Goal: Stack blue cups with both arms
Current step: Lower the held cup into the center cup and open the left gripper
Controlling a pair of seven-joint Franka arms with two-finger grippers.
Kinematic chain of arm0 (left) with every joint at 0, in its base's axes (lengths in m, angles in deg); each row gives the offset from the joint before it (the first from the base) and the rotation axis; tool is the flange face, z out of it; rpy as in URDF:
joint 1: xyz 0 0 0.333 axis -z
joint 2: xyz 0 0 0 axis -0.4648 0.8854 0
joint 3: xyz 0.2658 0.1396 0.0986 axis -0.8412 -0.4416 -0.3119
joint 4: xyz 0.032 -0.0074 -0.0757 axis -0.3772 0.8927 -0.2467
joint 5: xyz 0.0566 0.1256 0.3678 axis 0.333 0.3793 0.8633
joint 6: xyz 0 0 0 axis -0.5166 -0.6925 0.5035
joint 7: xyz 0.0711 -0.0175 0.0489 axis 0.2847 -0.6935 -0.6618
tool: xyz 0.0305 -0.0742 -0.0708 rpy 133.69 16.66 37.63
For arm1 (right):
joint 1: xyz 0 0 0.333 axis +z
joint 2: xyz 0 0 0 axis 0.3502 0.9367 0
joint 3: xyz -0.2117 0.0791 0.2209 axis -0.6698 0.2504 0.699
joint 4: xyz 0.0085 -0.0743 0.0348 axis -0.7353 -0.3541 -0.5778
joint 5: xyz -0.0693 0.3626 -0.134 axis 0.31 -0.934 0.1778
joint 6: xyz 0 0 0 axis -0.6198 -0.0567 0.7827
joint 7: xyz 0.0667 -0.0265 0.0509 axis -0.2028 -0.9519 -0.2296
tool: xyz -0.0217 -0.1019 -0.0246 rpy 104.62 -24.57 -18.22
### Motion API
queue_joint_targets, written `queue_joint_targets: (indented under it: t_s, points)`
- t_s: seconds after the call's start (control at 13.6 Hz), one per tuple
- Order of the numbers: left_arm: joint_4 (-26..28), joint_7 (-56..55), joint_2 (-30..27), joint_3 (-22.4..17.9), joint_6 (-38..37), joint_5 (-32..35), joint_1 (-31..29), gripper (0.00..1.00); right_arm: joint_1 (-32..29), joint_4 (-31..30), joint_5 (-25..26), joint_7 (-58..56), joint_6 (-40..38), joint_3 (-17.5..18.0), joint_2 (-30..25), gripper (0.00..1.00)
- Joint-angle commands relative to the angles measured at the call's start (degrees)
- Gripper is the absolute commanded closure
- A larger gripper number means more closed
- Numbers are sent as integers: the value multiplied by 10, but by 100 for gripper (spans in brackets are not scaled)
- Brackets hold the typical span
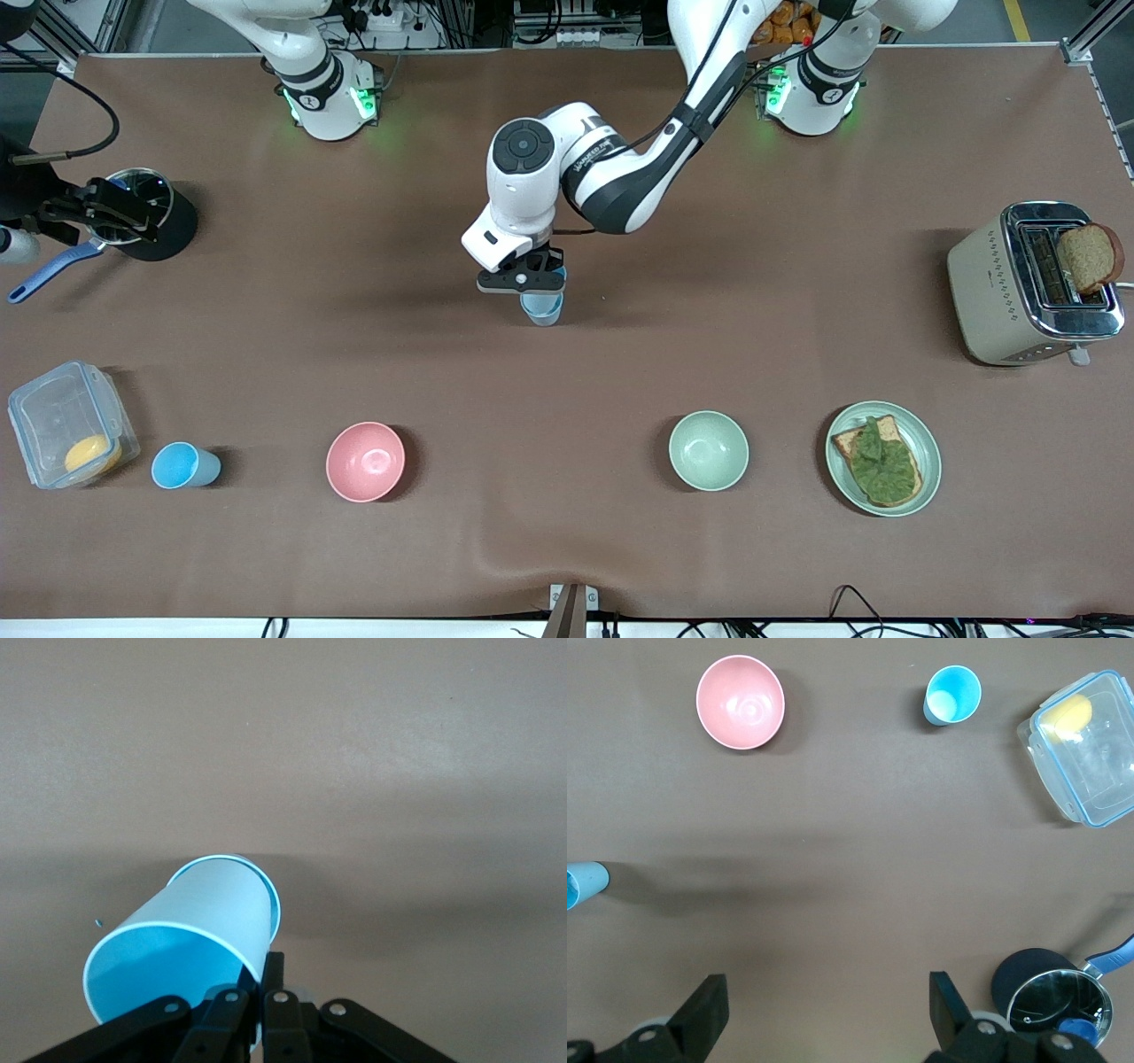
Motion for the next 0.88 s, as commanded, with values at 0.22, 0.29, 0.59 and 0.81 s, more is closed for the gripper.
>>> queue_joint_targets:
  t_s: [0.22, 0.29, 0.59, 0.81]
  points:
    - [-4, -2, 5, -3, -5, -8, -1, 95, 2, 16, -10, 0, -10, -2, 5, 0]
    - [-4, -1, 5, -3, -5, -6, -1, 82, 2, 15, -10, 0, -10, -2, 6, 0]
    - [-5, -1, 3, -3, -9, -6, -3, 64, 2, 15, -10, 0, -10, -2, 6, 0]
    - [-7, 12, -4, -8, -35, -6, -15, 37, 0, 14, -10, -2, -10, -2, 6, 0]
